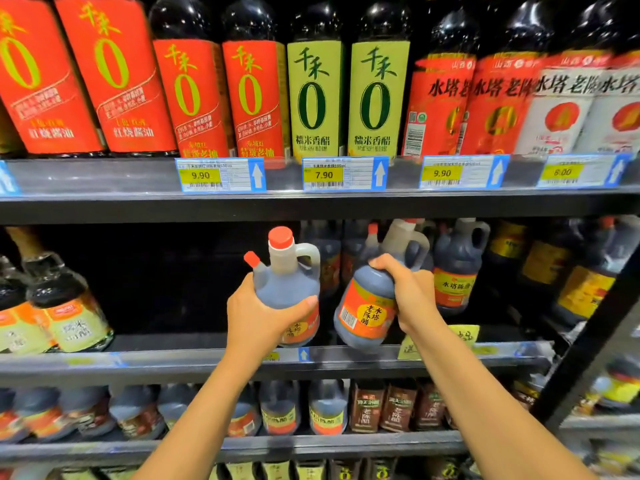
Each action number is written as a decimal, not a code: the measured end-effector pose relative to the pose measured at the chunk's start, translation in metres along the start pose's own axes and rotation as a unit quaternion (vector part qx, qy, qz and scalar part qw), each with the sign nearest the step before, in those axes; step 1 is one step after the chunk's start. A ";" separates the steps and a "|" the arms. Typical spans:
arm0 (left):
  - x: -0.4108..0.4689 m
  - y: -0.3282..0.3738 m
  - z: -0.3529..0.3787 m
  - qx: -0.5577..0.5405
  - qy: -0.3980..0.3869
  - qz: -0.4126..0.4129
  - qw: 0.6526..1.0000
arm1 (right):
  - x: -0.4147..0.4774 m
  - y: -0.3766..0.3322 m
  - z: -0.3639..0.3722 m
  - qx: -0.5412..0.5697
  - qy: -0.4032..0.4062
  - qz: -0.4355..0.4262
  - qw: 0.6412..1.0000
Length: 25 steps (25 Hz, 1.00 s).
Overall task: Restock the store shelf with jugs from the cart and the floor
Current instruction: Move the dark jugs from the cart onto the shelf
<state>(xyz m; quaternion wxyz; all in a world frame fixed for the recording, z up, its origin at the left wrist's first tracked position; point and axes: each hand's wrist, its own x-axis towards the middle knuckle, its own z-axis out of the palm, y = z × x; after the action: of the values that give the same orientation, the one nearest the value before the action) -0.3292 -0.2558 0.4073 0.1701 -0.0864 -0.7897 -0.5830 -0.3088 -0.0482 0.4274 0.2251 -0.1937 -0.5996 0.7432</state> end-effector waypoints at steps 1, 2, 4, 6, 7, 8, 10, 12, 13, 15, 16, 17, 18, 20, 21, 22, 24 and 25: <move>-0.001 -0.002 0.002 -0.002 0.003 0.000 1.000 | 0.000 0.001 0.001 -0.007 0.000 0.000 1.000; -0.001 -0.003 0.003 -0.001 0.005 0.003 1.000 | 0.000 0.001 0.002 -0.011 0.000 -0.001 1.000; 0.000 -0.005 0.006 0.006 0.004 0.012 1.000 | 0.000 0.001 0.003 -0.009 -0.006 0.006 1.000; 0.001 -0.009 0.010 0.015 0.003 0.015 1.000 | 0.001 0.001 0.005 -0.004 -0.010 0.011 1.000; 0.002 -0.011 0.011 0.016 0.003 0.015 1.000 | 0.003 0.002 0.005 -0.004 -0.007 0.008 1.000; 0.003 -0.014 0.013 0.016 0.004 0.014 1.000 | 0.004 0.002 0.006 -0.009 -0.003 0.004 1.000; 0.006 -0.019 0.016 0.013 -0.001 0.005 1.000 | 0.006 0.003 0.009 -0.023 0.004 -0.001 1.000; 0.006 -0.026 0.019 0.013 -0.016 -0.007 1.000 | 0.007 0.006 0.012 -0.049 0.012 0.003 0.999; 0.006 -0.029 0.021 0.016 -0.023 -0.013 1.000 | 0.007 0.009 0.013 -0.066 0.014 0.004 0.998; 0.010 -0.035 0.025 0.018 -0.032 -0.031 0.999 | 0.007 0.017 0.014 -0.092 0.009 -0.008 0.996; 0.016 -0.038 0.027 0.016 -0.038 -0.046 0.998 | 0.008 0.022 0.014 -0.108 0.002 -0.010 0.994; 0.021 -0.040 0.028 0.011 -0.051 -0.065 0.997 | 0.007 0.027 0.014 -0.127 -0.005 -0.010 0.992; 0.027 -0.043 0.030 0.010 -0.067 -0.084 0.994 | 0.007 0.030 0.015 -0.144 -0.011 -0.009 0.989; 0.035 -0.048 0.033 0.015 -0.097 -0.099 0.990 | 0.009 0.035 0.018 -0.160 -0.018 -0.004 0.987; 0.036 -0.050 0.035 0.016 -0.105 -0.097 0.990 | 0.010 0.036 0.018 -0.163 -0.019 -0.001 0.986; 0.035 -0.050 0.036 0.015 -0.109 -0.094 0.989 | 0.012 0.037 0.018 -0.163 -0.020 -0.001 0.986; 0.032 -0.051 0.036 0.014 -0.113 -0.086 0.990 | 0.014 0.038 0.017 -0.149 -0.027 -0.002 0.989; 0.028 -0.051 0.036 0.011 -0.116 -0.080 0.990 | 0.013 0.039 0.017 -0.142 -0.024 -0.005 0.990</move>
<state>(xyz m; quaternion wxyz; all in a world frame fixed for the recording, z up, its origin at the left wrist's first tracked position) -0.3786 -0.2391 0.3631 0.0312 -0.0879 -0.8151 -0.5718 -0.3329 -0.0620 0.3927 0.1843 -0.2030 -0.7051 0.6539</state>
